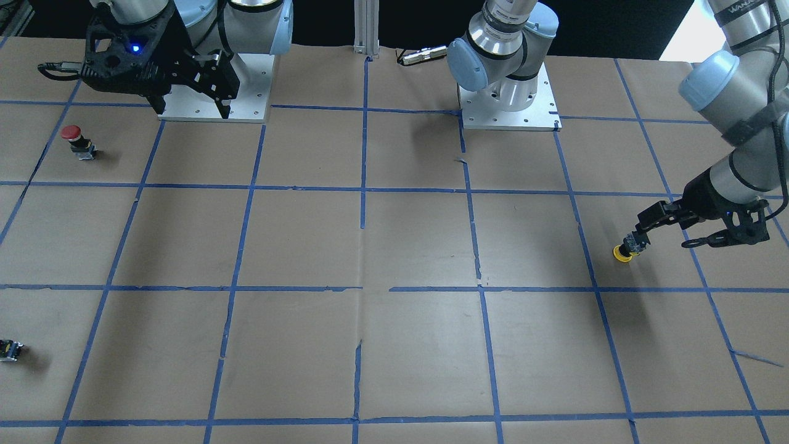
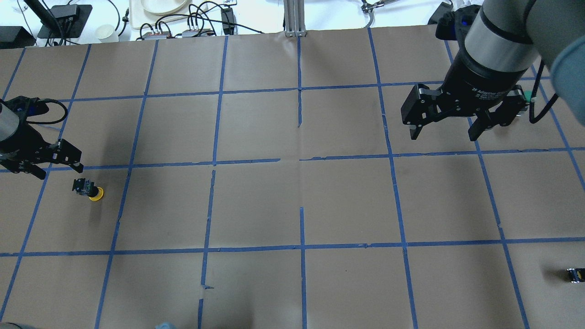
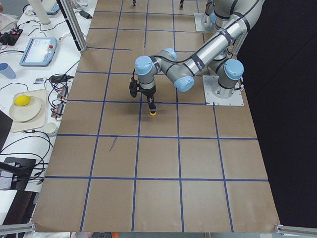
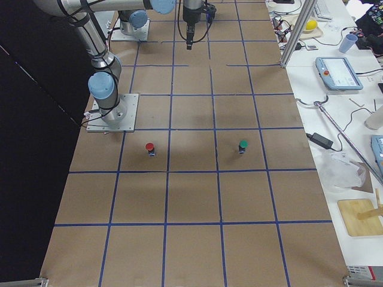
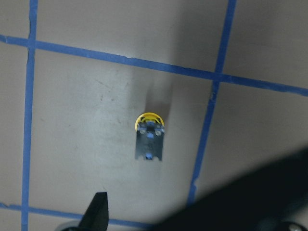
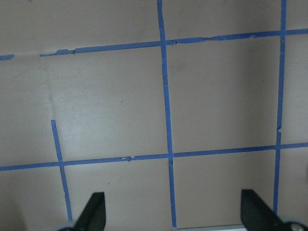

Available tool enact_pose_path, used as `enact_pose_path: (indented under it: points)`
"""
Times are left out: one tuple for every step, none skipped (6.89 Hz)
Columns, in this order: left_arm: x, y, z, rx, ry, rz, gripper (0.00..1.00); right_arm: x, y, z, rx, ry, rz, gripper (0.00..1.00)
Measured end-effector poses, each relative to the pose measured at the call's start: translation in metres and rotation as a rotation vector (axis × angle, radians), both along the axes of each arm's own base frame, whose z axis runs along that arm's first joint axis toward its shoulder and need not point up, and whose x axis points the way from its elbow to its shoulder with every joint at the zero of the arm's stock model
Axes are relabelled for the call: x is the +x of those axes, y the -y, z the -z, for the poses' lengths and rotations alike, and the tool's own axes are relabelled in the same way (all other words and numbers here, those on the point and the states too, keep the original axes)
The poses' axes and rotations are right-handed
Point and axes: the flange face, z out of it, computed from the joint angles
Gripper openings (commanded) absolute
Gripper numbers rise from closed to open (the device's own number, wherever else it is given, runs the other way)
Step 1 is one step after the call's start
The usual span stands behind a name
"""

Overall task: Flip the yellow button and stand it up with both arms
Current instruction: 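Lower the left gripper and close it on the yellow button's base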

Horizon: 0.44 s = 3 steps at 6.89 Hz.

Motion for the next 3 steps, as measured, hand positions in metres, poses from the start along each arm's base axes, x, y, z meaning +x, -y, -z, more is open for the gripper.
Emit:
enact_pose_path:
  points:
    - [0.003, 0.002, 0.015, 0.024, -0.003, 0.014, 0.97, 0.0, 0.0, 0.0, 0.0, 0.0, 0.0, 1.0]
    - [0.003, 0.004, 0.029, 0.042, -0.018, 0.038, 0.95, 0.0, 0.0, 0.0, 0.0, 0.0, 0.0, 1.0]
    - [0.003, 0.007, 0.041, 0.057, -0.033, 0.061, 0.92, 0.0, 0.0, 0.0, 0.0, 0.0, 0.0, 1.0]
